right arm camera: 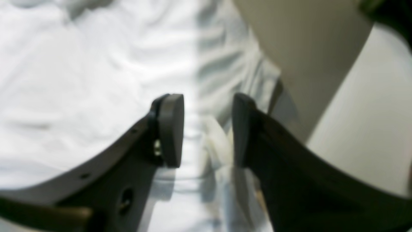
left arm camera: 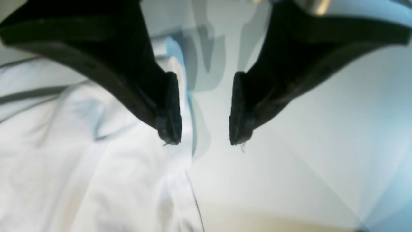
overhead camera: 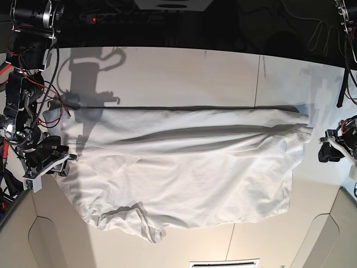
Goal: Layout the t-shirt on the table in an organized manner, then fold the t-shirt properly
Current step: 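Hold the t-shirt edge with both grippers and pull it taut, then fold the held edge over the t-shirt body with both grippers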
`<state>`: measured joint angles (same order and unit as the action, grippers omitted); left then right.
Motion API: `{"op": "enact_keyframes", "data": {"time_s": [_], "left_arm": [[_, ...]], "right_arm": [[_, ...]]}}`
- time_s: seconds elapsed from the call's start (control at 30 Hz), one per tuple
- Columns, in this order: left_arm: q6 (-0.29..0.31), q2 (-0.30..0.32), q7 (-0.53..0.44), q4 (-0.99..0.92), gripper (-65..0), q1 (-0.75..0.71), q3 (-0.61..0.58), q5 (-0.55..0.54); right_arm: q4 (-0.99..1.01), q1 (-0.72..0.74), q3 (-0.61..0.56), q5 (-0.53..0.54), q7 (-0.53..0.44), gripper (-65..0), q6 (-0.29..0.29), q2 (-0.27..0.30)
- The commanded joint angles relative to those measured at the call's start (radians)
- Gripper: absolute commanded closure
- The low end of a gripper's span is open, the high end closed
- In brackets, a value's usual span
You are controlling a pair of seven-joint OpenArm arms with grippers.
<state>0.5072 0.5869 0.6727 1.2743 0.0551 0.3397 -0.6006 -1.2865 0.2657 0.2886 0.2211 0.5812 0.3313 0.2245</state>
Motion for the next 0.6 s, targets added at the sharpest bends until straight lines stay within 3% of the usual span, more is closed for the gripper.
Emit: {"op": "enact_keyframes", "data": {"time_s": [0.0,0.07,0.1,0.13,0.2,0.33,0.43,0.5,0.57], "left_arm": [[0.043,0.026,-0.011,0.015,-26.9,0.026,0.008,-0.024],[0.169,0.026,0.032,0.024,-13.8,0.028,0.008,-0.109],[0.191,0.023,0.081,0.029,-3.1,0.026,0.008,-0.183],[0.191,0.022,0.153,0.03,0.0,0.024,0.006,-0.263],[0.191,0.022,0.243,0.032,0.0,0.023,-0.007,-0.383],[0.191,0.023,0.324,0.032,0.0,0.022,-0.069,-0.465],[0.191,0.023,0.428,0.033,0.0,0.023,-0.151,-0.577],[0.191,0.023,0.424,0.033,0.0,0.023,-0.22,-0.592],[0.191,0.021,0.377,0.032,0.0,0.026,-0.293,-0.534]], "right_arm": [[-0.053,0.025,0.004,0.024,-0.003,-24.3,0.005,0.013],[-0.126,0.024,0.004,0.056,0.061,-15.8,0.008,0.013],[-0.162,0.022,0.004,0.069,0.098,-6.4,0.019,0.013],[-0.197,0.019,0.004,0.097,0.133,0.0,0.046,0.011],[-0.257,0.005,0.004,0.194,0.2,0.0,0.108,0.007],[-0.313,-0.067,0.004,0.396,0.274,0.0,0.235,0.002],[-0.313,-0.125,0.004,0.418,0.283,0.0,0.245,-0.03],[-0.311,-0.164,0.004,0.417,0.282,0.0,0.246,-0.048],[-0.309,-0.196,0.004,0.398,0.274,0.0,0.246,-0.056]]}}
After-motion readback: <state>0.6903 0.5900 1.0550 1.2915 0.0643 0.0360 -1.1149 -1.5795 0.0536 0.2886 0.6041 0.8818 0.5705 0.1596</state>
